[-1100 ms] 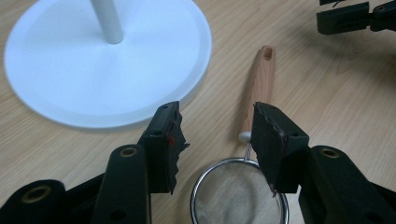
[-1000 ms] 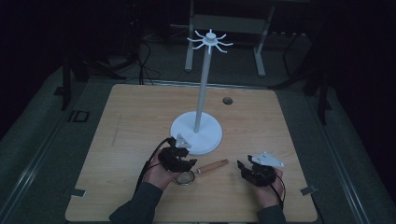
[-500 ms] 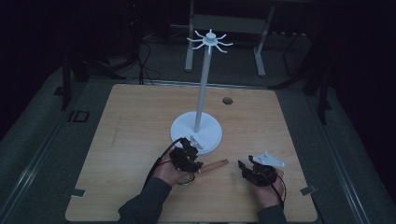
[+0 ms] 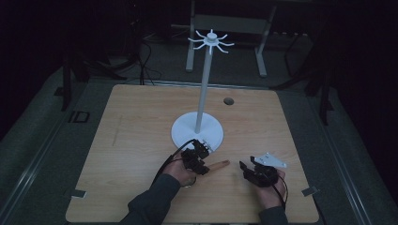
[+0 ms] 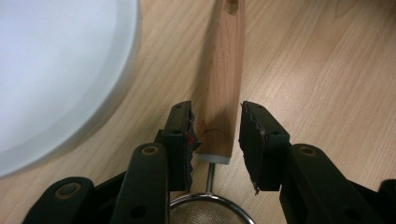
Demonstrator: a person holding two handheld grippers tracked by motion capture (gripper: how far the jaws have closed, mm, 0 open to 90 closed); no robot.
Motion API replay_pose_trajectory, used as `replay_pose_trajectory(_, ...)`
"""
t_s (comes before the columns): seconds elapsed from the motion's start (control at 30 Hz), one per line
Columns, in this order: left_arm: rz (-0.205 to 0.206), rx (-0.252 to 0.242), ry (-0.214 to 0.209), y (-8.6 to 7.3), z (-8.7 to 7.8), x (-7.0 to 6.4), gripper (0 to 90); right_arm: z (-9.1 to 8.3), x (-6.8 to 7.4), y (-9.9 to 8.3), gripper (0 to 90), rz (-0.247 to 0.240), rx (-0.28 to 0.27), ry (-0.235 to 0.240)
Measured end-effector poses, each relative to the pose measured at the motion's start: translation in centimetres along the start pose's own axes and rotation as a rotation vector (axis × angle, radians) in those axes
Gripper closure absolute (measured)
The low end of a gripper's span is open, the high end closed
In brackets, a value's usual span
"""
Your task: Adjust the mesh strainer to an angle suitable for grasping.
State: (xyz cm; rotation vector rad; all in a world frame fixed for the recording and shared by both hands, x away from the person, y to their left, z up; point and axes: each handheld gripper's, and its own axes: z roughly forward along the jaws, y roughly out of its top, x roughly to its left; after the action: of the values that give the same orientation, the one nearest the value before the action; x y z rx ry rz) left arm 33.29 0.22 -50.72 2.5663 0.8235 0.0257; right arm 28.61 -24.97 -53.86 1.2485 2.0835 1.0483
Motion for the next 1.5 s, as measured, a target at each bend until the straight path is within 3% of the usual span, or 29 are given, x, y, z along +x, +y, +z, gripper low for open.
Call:
replay_pose_trajectory(0.23,0.003,0.073,-0.023,0.3,1.0,0.2,67.0,0.0,-0.1,-0.1,48.0,0.011,-0.002,0.006)
replay_pose_trajectory(0.6,0.002,0.121,-0.046,0.3,1.4,0.8,66.0,0.1,-0.1,-0.1,48.0,0.009,0.002,0.005)
replay_pose_trajectory(1.23,0.005,0.184,-0.059,1.2,2.1,0.8,67.1,0.3,-0.2,-0.3,48.2,0.009,0.004,-0.004)
replay_pose_trajectory(1.5,0.008,0.181,-0.024,1.1,1.9,1.0,68.9,0.2,-0.3,-0.3,48.2,0.012,0.004,-0.007)
